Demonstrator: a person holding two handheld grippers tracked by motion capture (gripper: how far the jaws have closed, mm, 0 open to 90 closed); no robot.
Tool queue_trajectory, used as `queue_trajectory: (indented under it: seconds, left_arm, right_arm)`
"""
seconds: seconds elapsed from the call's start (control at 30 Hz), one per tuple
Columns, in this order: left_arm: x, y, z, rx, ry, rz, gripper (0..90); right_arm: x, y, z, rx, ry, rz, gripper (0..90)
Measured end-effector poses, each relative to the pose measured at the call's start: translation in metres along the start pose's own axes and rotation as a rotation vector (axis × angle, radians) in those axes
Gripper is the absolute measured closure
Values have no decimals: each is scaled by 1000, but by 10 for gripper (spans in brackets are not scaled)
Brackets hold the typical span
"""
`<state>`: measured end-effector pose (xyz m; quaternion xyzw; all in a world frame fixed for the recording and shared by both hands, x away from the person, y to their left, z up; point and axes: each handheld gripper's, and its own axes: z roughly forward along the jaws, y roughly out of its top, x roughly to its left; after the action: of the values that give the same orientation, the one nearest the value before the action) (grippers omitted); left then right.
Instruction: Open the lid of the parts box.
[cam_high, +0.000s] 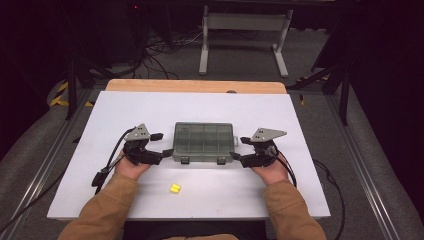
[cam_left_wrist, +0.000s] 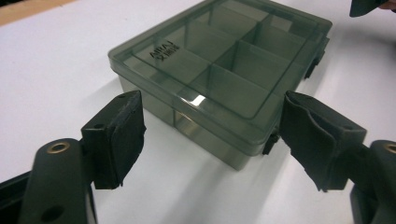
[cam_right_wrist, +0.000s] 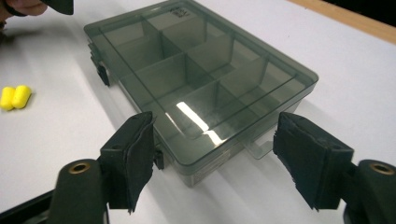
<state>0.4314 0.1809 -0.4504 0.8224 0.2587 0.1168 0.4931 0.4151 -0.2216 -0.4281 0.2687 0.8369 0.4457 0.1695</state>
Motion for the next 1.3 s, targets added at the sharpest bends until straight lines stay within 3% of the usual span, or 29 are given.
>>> queue_trajectory:
  seconds: [0.37,0.57,0.9,1.17,1.3]
  left_arm:
    - [-1,-5,12,79,-19,13,274]
    - [-1,-8,14,94,-33,-6,286]
    - [-3,-9,16,127,-61,0,329]
    - [-5,-9,16,145,-69,19,452]
    - [-7,-9,16,156,-66,35,491]
  right_arm:
    - [3,-4,7,75,28,-14,337]
    - [4,-6,10,109,44,-16,367]
    - [5,-9,12,148,51,-18,404]
    - [5,-11,14,169,59,-22,478]
    - [6,-11,15,180,60,-28,561]
